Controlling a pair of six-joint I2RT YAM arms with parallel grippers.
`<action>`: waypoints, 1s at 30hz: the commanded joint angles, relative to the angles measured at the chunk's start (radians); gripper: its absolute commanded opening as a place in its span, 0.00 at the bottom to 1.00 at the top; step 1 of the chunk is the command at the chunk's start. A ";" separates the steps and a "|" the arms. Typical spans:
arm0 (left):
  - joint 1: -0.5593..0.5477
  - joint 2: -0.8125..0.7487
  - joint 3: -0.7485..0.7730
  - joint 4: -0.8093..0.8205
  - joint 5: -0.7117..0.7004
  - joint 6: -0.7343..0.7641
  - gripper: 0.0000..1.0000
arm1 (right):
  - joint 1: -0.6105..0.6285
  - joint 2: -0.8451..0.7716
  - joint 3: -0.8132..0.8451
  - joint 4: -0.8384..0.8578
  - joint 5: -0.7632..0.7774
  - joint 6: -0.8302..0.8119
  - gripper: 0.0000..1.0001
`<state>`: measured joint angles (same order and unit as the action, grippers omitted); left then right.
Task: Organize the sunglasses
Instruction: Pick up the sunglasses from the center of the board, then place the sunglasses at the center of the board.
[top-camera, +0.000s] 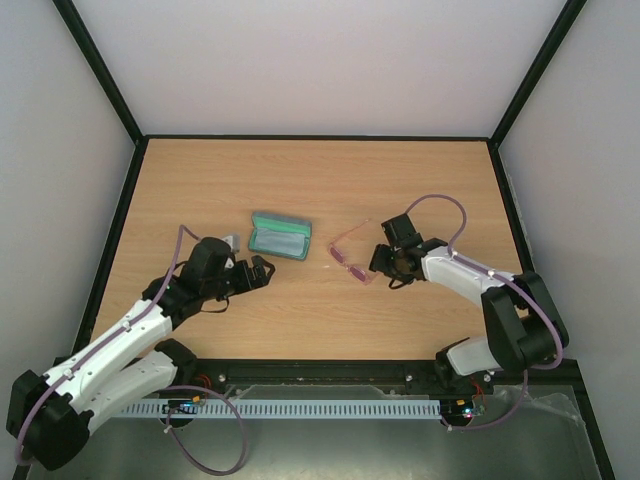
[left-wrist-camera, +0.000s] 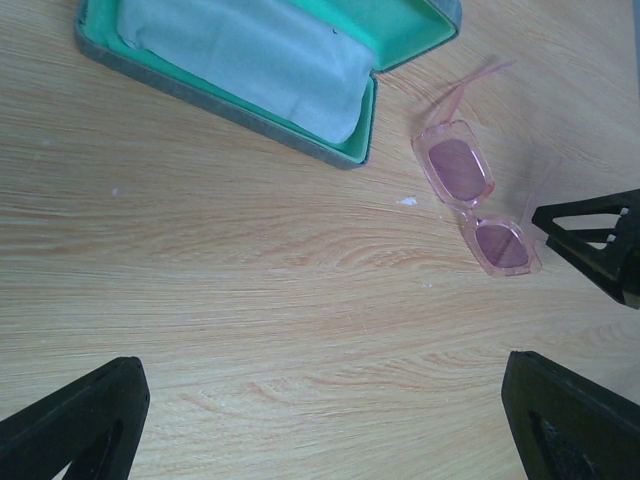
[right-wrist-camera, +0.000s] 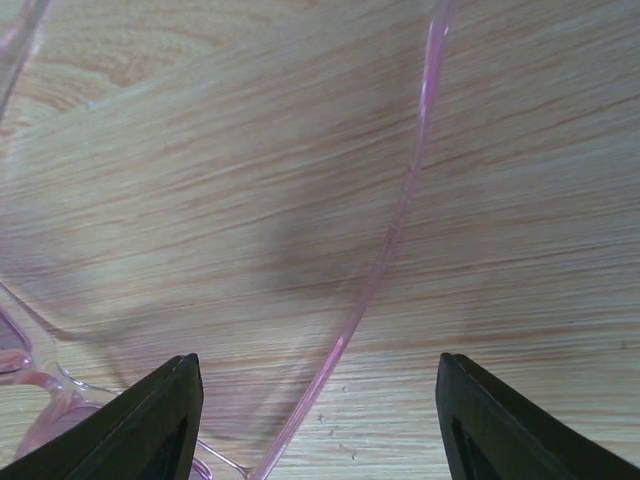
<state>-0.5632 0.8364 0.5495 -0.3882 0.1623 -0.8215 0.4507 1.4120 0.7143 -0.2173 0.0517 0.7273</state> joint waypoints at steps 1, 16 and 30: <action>-0.040 0.000 -0.011 0.035 -0.041 -0.044 0.99 | 0.033 0.031 -0.033 0.007 -0.012 0.010 0.65; -0.118 -0.007 -0.034 0.036 -0.074 -0.080 0.99 | 0.155 -0.029 -0.001 -0.111 0.084 -0.006 0.11; -0.159 0.047 -0.020 0.000 -0.081 -0.076 0.99 | 0.536 -0.298 -0.063 -0.281 0.144 0.061 0.01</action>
<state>-0.7094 0.8898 0.5220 -0.3470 0.1036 -0.8906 0.9363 1.1107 0.6949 -0.4061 0.1677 0.7616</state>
